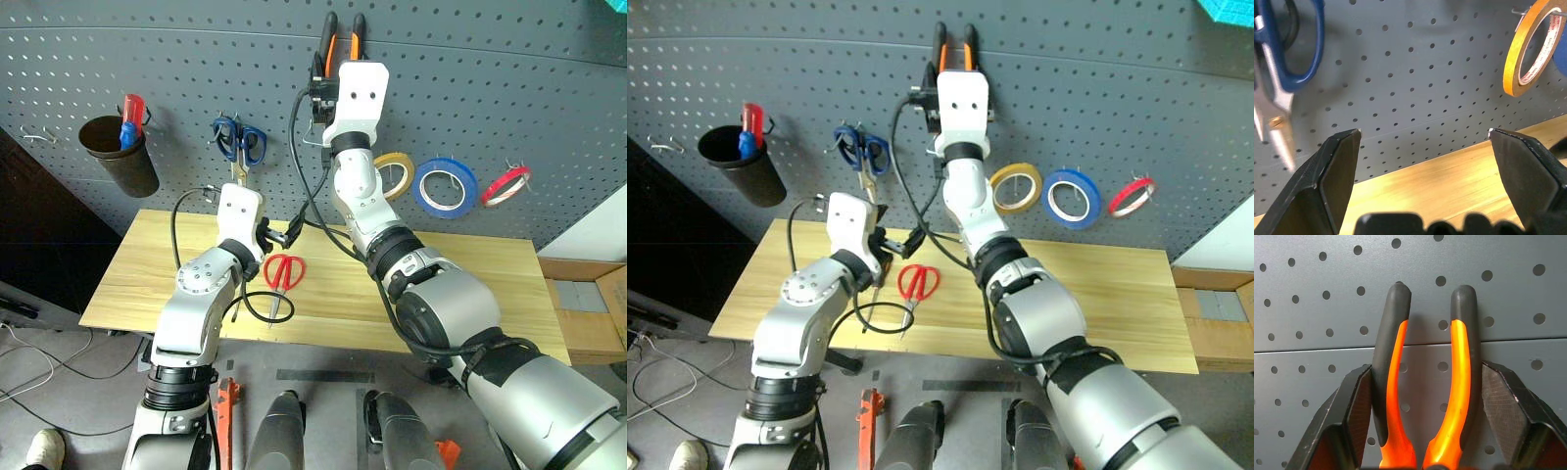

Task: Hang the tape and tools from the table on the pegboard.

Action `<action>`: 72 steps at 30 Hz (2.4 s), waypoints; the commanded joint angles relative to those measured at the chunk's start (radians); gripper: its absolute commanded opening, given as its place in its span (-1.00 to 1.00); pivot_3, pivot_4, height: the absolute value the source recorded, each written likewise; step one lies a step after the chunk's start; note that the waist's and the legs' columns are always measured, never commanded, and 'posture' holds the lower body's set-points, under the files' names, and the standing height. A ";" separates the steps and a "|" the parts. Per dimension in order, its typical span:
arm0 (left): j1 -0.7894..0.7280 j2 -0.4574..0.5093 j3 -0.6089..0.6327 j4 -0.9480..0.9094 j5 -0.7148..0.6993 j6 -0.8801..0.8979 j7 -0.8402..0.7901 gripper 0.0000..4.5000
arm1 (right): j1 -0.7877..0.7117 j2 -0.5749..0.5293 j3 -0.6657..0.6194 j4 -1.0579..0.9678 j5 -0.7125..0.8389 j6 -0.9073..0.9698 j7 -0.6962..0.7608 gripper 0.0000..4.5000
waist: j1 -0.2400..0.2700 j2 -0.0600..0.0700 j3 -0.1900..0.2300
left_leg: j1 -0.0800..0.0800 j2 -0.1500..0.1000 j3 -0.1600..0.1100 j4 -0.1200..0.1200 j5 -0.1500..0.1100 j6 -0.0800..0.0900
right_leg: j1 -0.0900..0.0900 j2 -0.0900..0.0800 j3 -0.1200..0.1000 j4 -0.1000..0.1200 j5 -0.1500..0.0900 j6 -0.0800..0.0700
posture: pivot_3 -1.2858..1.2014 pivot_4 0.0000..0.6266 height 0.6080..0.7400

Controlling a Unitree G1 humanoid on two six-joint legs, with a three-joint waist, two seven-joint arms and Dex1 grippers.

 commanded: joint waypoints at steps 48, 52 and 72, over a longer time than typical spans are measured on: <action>0.158 0.044 0.201 -0.266 -0.122 0.056 0.067 1.00 | -0.098 0.160 0.081 -0.070 0.024 -0.033 -0.014 0.23 | -0.004 0.001 0.007 | -0.003 0.001 -0.001 -0.010 0.000 -0.001 | -0.007 0.000 -0.003 -0.001 -0.004 -0.004 | 0.27 -0.13 1.00; 0.170 0.039 0.215 -0.321 -0.167 0.084 0.069 1.00 | -0.067 0.161 0.065 -0.066 0.043 -0.017 -0.011 0.23 | -0.003 0.001 0.007 | -0.003 0.001 -0.001 -0.010 0.000 -0.001 | -0.007 0.000 -0.003 -0.001 -0.004 -0.004 | 0.28 -0.13 1.00; 0.186 0.080 0.275 -0.350 -0.338 0.111 0.067 1.00 | -0.017 0.194 0.082 -0.034 0.042 0.005 0.018 0.23 | -0.004 0.001 0.007 | -0.002 0.001 -0.002 -0.010 0.003 -0.005 | -0.006 0.000 -0.003 0.000 -0.004 -0.004 | 0.28 -0.12 1.00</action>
